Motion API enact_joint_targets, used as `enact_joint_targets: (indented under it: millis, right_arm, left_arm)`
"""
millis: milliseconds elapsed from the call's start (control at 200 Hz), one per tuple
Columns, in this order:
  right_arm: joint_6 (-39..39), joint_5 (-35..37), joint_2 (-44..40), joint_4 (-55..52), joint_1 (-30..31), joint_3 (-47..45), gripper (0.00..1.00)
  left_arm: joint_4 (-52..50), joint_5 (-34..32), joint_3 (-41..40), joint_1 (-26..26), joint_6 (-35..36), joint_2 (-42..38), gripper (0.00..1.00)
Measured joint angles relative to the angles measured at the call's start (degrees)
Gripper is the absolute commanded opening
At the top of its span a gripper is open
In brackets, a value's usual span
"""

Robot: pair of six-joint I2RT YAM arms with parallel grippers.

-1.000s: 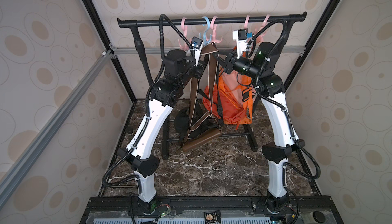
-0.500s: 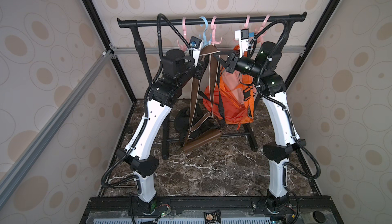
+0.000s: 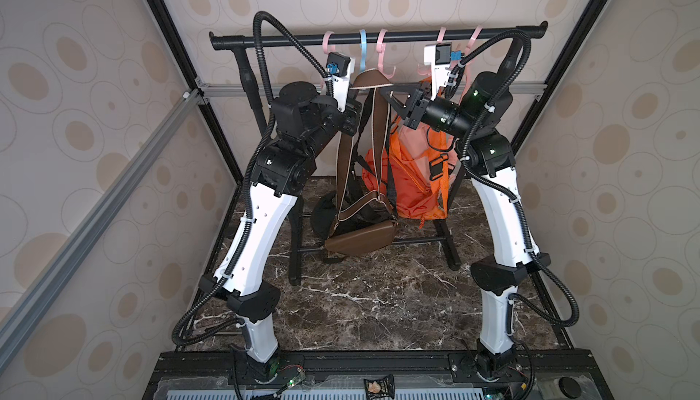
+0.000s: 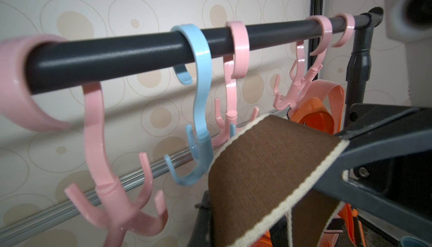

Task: Hang the bag on a hook
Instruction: Hang the bag on the hook.

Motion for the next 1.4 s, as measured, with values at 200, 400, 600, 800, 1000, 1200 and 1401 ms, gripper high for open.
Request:
enact_joint_targets:
  millis: [200, 400, 600, 800, 1000, 1200, 1401]
  right_arm:
    - [-1.3, 2.3, 1.2, 0.5, 0.0, 0.3, 0.00]
    - [-2.0, 3.1, 2.9, 1.6, 0.0, 0.9, 0.00]
    - [-3.2, 3.7, 3.1, 2.8, 0.0, 1.1, 0.00]
    - [-4.5, 5.0, 3.7, 3.4, 0.0, 1.3, 0.00]
    - [-5.9, 7.5, 4.6, 4.0, 0.0, 1.3, 0.00]
    - [-6.8, 8.3, 4.6, 4.6, 0.0, 1.3, 0.00]
    - [-8.3, 9.3, 4.6, 5.1, 0.5, 1.3, 0.00]
  left_arm:
    - [0.3, -2.2, 2.6, 0.2, 1.2, 2.8, 0.00]
    - [1.6, -3.2, 3.3, 1.1, 1.9, 4.0, 0.00]
    - [2.1, -3.0, 3.7, 1.2, 2.2, 4.2, 0.00]
    - [3.0, -3.2, 4.5, 1.4, 2.9, 5.1, 0.00]
    - [6.2, -5.8, 4.6, 1.5, 3.6, 7.0, 0.00]
    - [8.7, -6.4, 4.6, 1.5, 4.9, 7.4, 0.00]
    - [11.2, -7.5, 4.2, 1.5, 7.6, 7.6, 0.00]
